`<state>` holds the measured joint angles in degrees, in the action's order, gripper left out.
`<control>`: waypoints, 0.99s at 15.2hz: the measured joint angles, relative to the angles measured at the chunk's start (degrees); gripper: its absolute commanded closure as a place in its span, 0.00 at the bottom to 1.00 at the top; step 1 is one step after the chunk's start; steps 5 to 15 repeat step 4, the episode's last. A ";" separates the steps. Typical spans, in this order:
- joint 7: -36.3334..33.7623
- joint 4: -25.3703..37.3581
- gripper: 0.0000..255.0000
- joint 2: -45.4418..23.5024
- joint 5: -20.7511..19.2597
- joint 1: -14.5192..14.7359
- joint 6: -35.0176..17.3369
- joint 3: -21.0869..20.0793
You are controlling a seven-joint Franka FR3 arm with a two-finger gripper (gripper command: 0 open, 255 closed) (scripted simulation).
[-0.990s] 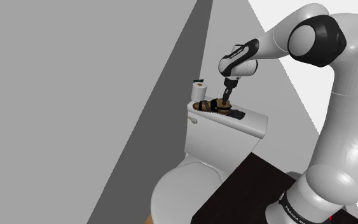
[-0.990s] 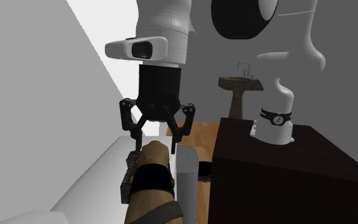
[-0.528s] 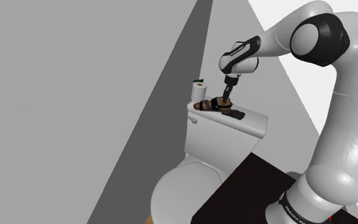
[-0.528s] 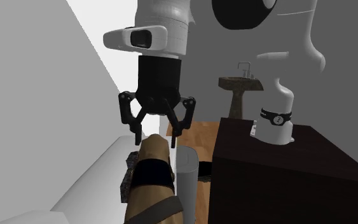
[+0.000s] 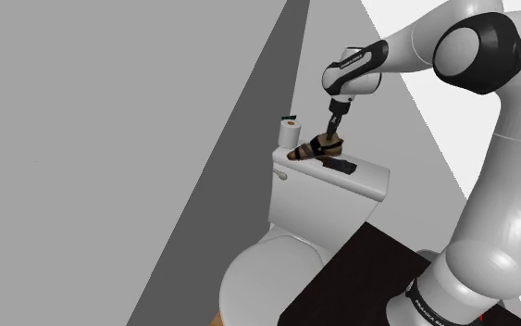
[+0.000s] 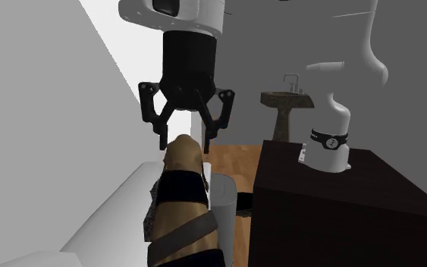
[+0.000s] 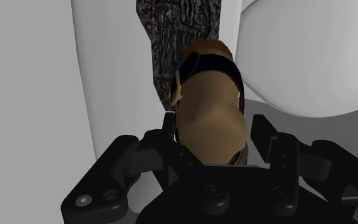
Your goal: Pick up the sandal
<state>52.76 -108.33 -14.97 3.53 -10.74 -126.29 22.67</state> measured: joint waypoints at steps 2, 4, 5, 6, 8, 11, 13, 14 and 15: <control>-0.11 0.46 1.00 0.80 -0.36 0.07 1.20 0.15; -0.26 1.08 1.00 1.32 -0.63 0.15 2.29 0.22; -0.26 1.08 1.00 1.32 -0.63 0.15 2.29 0.22; -0.26 1.08 1.00 1.32 -0.63 0.15 2.29 0.22; -0.26 1.08 1.00 1.32 -0.63 0.15 2.29 0.22; -0.26 1.08 1.00 1.32 -0.63 0.15 2.29 0.22; -0.26 1.08 1.00 1.32 -0.63 0.15 2.29 0.22; -0.26 1.08 1.00 1.32 -0.63 0.15 2.29 0.22; -0.26 1.08 1.00 1.32 -0.63 0.15 2.29 0.22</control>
